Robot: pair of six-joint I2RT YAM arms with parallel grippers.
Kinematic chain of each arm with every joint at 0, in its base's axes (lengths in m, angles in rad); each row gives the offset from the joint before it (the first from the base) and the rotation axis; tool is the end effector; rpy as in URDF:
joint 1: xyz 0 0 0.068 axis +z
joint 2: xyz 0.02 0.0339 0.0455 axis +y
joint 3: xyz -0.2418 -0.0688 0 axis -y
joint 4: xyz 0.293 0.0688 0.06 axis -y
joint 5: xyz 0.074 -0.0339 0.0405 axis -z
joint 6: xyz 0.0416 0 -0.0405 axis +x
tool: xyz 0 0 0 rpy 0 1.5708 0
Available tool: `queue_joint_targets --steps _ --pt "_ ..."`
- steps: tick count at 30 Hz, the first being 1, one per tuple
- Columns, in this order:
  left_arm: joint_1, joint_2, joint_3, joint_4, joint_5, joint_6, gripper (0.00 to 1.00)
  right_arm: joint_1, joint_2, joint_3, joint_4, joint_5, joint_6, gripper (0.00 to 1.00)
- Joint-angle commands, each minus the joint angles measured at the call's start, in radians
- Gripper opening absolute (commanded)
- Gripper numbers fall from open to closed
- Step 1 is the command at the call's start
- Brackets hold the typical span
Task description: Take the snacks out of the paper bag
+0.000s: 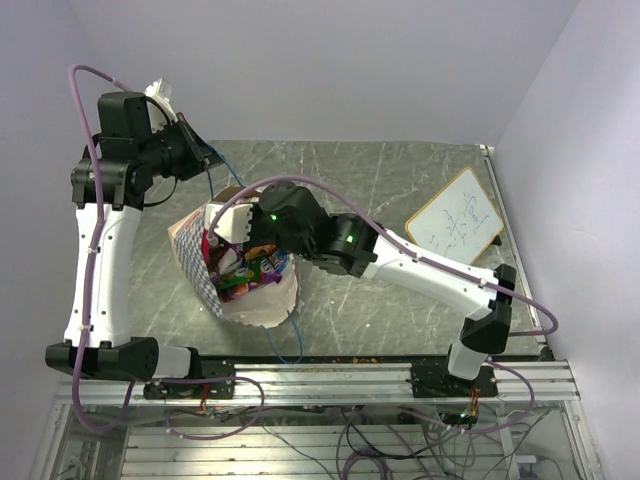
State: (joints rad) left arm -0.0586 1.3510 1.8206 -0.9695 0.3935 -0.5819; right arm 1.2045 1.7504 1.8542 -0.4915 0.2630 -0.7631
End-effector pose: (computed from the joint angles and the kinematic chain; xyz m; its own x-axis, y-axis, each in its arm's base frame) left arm 0.2986 -0.0335 0.4817 -0.6141 -0.4724 -0.6322 0.0628 0.7692 -0.6359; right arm 0.1727 0.4201 0.3983 0.4657 -0.6495 -0.6011 -0.6828 0.1684 -0.7109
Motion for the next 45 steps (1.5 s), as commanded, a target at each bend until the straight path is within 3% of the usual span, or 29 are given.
queue_joint_targets --steps 1,12,19,27,35,45 --pt "0.016 -0.006 0.043 0.048 -0.030 -0.002 0.07 0.046 -0.067 0.131 -0.024 0.052 0.052 0.00" --pt "0.028 0.010 0.052 0.040 -0.030 0.011 0.07 0.119 -0.099 0.320 -0.079 0.176 0.069 0.00" --pt "0.032 0.015 0.050 0.013 -0.052 0.035 0.07 0.093 -0.117 0.349 0.088 0.288 -0.089 0.00" --pt "0.039 0.022 0.047 -0.005 -0.055 0.050 0.07 -0.192 -0.062 0.388 0.161 0.225 -0.061 0.00" --pt "0.042 0.024 0.042 -0.031 -0.047 0.074 0.07 -0.477 -0.014 0.252 0.183 0.182 0.039 0.00" --pt "0.043 0.013 0.020 -0.013 0.001 0.059 0.07 -0.586 0.078 0.063 0.103 0.078 0.268 0.00"
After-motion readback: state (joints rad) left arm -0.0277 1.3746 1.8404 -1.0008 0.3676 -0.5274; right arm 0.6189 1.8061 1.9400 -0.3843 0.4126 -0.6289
